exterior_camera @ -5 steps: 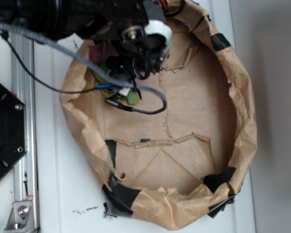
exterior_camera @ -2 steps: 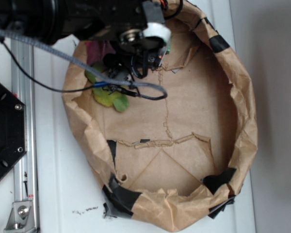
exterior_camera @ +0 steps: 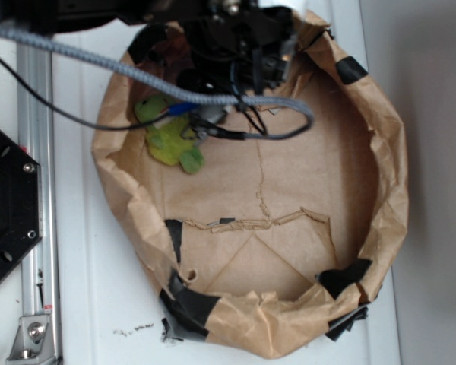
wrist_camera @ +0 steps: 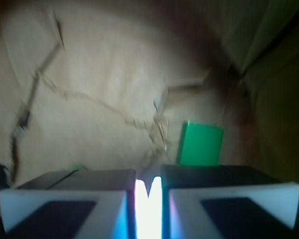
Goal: Grab the green animal.
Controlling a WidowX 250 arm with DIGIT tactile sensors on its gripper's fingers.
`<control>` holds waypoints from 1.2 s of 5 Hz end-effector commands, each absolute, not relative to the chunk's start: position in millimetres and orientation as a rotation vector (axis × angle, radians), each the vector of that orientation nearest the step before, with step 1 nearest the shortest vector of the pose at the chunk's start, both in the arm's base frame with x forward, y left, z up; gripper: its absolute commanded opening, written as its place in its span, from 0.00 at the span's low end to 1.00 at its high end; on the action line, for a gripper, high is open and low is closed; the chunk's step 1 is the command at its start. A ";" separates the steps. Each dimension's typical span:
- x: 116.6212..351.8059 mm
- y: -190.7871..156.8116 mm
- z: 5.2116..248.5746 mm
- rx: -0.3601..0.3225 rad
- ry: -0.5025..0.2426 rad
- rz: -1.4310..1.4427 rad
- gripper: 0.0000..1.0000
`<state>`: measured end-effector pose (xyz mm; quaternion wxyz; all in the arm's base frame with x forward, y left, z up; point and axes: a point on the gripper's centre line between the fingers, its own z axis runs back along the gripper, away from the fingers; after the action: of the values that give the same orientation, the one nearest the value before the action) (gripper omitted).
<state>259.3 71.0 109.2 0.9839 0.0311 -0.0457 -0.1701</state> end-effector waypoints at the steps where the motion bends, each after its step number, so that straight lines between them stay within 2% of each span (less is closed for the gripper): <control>1: 265.6 49.5 121.3 0.081 -0.145 -0.395 1.00; 2: 242.4 61.6 88.4 0.028 -0.048 -0.408 1.00; 3: 226.6 58.8 60.4 -0.057 0.021 -0.450 1.00; 5: 218.3 63.8 42.8 -0.137 0.004 -0.479 1.00; 6: 206.2 60.0 43.4 -0.182 -0.018 -0.453 1.00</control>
<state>203.7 60.7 31.2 0.9694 -0.1036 0.0125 -0.2223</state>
